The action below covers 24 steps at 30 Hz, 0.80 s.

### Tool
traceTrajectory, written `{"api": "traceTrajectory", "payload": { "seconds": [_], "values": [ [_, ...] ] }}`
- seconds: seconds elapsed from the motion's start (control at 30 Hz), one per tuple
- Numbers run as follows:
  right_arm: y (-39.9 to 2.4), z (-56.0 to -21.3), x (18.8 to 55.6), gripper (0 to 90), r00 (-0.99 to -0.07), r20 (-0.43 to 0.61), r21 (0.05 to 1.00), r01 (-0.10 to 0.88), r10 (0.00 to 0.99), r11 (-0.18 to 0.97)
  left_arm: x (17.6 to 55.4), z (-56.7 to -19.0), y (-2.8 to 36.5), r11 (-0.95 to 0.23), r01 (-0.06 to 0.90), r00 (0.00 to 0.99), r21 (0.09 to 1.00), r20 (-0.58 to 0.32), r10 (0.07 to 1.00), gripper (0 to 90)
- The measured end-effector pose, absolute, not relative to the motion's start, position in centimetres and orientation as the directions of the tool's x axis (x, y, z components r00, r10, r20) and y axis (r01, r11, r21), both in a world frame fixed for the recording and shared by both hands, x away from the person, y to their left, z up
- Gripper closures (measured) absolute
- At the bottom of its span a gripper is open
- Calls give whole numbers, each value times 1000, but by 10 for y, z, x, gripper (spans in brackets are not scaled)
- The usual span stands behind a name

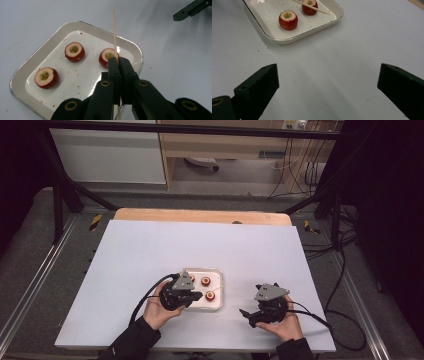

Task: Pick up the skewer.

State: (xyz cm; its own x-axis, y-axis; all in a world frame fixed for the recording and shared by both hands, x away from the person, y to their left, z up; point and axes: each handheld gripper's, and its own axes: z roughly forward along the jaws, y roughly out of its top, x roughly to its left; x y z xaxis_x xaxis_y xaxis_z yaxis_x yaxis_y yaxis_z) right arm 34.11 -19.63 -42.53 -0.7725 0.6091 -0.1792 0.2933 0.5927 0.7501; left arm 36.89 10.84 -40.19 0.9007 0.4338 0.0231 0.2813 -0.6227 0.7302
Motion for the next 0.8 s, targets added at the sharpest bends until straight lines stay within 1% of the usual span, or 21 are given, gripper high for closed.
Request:
{"api": "traceTrajectory", "payload": {
  "seconds": [0.03, 0.1, 0.17, 0.27, 0.37, 0.47, 0.5, 0.6, 0.8],
  "values": [
    [-196, -425, 341, 45, -773, -179, 750, 293, 609, 593, 369, -402, 106, -625, 281, 902, 728, 22, 432, 884],
    [-190, -423, 341, 55, -779, -227, 730, 261, 584, 632, 369, -400, 101, -638, 273, 907, 721, 28, 420, 884],
    [-188, -422, 341, 56, -781, -242, 723, 251, 576, 644, 368, -399, 95, -646, 266, 911, 716, 32, 410, 884],
    [-181, -419, 339, 66, -788, -306, 694, 200, 534, 692, 369, -398, 87, -663, 259, 917, 702, 37, 397, 884],
    [-177, -417, 336, 73, -786, -352, 668, 170, 509, 724, 370, -398, 80, -676, 259, 920, 690, 36, 389, 884],
    [-175, -417, 334, 86, -786, -377, 652, 150, 489, 743, 370, -398, 74, -690, 254, 925, 678, 38, 378, 884],
    [-173, -416, 332, 96, -789, -399, 637, 129, 468, 760, 369, -398, 70, -699, 252, 927, 670, 39, 372, 884],
    [-172, -416, 331, 120, -786, -421, 627, 108, 452, 772, 369, -398, 65, -707, 250, 930, 662, 39, 366, 884],
    [-165, -421, 330, 223, -791, -504, 555, 13, 348, 832, 366, -397, 49, -723, 237, 940, 649, 36, 340, 884]
  ]
}}
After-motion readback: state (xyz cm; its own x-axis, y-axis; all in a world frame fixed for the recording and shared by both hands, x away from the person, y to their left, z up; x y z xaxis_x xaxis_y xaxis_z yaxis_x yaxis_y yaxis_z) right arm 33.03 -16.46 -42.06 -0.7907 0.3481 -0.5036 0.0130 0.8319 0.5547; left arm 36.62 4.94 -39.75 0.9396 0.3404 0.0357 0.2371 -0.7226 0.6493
